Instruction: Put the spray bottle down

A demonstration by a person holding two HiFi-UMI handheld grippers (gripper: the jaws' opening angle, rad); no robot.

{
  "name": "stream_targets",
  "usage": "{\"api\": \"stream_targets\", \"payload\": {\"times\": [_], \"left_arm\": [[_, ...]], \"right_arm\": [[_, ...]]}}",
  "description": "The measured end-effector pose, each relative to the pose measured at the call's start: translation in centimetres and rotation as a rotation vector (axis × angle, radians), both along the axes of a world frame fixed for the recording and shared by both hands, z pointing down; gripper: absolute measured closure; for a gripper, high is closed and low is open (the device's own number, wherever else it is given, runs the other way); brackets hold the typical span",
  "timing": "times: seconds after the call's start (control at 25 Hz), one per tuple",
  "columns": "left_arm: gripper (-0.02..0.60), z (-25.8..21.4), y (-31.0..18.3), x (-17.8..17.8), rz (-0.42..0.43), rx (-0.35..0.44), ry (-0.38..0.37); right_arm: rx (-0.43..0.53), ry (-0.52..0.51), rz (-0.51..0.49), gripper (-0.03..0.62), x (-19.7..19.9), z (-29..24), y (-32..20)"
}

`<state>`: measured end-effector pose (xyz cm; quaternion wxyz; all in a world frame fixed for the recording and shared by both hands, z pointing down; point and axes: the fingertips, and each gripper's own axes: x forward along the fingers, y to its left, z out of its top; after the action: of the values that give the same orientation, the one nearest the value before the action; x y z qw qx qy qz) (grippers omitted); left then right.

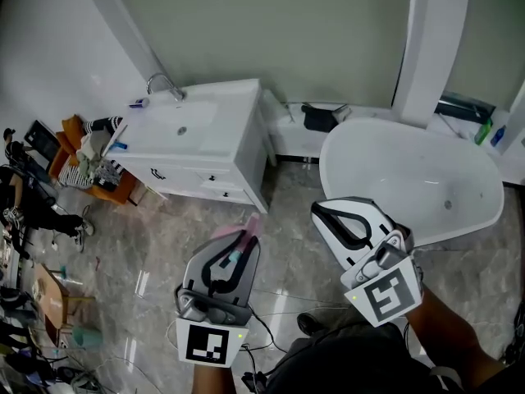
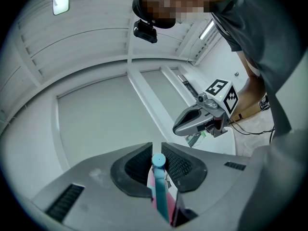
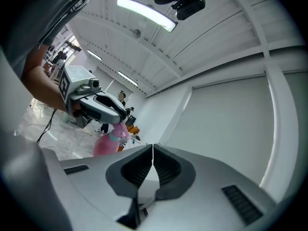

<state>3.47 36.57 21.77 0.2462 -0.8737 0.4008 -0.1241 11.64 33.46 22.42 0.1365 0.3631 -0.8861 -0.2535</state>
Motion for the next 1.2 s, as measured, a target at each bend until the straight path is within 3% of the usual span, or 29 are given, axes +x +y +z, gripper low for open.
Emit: {"api": "stream_targets", "payload": {"times": [0.24,1.2], "left_arm": [[0.523,-0.1,-0.8,-0.8,0.005,0.003,0.007],[0.523,-0.8,-9.9,4.5,-0.113,0.016,0.000]], "right_arm": [[0.007,0.013,0.004,0.585,-0.7,-0.1,-0.3],[0.009,0.012,-0.133,0.585,3.3,-0.8,-10.4]]}}
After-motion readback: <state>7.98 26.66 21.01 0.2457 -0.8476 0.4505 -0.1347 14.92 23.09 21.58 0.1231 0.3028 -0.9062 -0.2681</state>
